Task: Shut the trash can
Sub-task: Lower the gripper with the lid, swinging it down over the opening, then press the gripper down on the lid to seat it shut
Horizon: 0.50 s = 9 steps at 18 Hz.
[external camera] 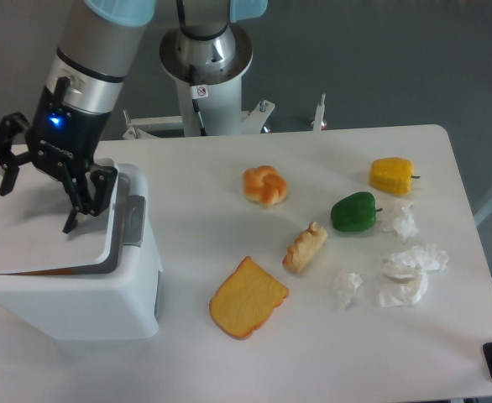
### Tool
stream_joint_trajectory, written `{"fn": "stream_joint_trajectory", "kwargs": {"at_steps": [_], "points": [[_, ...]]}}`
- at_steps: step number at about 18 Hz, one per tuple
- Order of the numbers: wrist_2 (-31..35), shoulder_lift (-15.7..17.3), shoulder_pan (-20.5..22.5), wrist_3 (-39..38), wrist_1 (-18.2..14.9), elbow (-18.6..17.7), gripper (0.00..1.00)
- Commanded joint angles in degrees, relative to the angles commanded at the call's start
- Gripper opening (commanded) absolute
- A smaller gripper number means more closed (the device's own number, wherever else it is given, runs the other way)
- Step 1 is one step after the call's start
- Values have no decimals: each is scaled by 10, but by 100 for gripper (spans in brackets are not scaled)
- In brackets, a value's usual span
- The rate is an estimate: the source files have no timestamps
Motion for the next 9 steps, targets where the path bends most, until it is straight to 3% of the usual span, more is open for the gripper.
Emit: {"fn": "stream_joint_trajectory", "kwargs": {"at_steps": [9], "points": [[2, 4, 5, -1, -3, -4, 100]]}}
